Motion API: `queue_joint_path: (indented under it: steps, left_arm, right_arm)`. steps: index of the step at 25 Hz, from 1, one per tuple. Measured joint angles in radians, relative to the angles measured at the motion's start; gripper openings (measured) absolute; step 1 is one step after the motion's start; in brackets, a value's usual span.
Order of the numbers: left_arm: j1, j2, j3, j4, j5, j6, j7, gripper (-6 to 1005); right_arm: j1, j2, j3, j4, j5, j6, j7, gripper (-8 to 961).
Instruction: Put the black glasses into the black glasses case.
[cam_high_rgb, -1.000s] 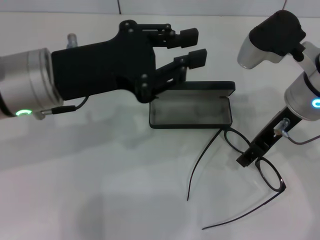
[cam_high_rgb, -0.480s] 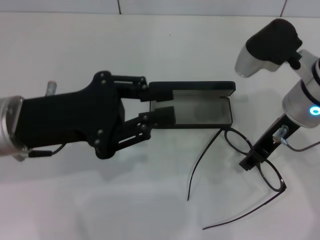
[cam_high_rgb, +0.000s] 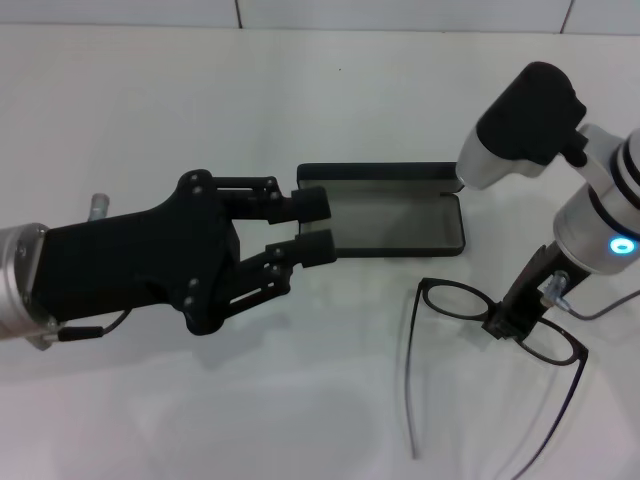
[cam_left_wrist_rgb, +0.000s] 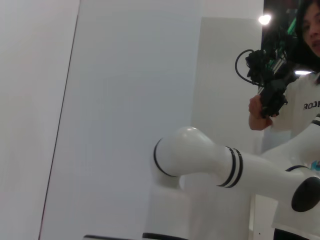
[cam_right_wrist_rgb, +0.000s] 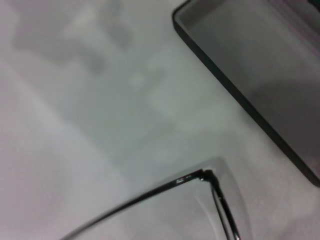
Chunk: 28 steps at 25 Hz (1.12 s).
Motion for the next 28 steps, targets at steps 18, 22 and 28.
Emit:
queue_joint_path:
  steps: [18, 22, 28]
  left_arm:
    - [0.009, -0.007, -0.01, -0.013, -0.006, 0.029, -0.048, 158]
    - [-0.044, -0.011, 0.023, -0.036, -0.015, 0.029, -0.032, 149]
    - [-0.084, -0.012, 0.033, -0.09, -0.022, 0.028, -0.007, 135]
  right_arm:
    - [-0.441, -0.006, 0.232, -0.303, 0.473, 0.065, -0.455, 98]
    - [-0.45, -0.009, 0.308, -0.231, 0.629, 0.053, -0.57, 98]
    - [-0.404, -0.008, 0.323, -0.108, 0.772, 0.07, -0.7, 98]
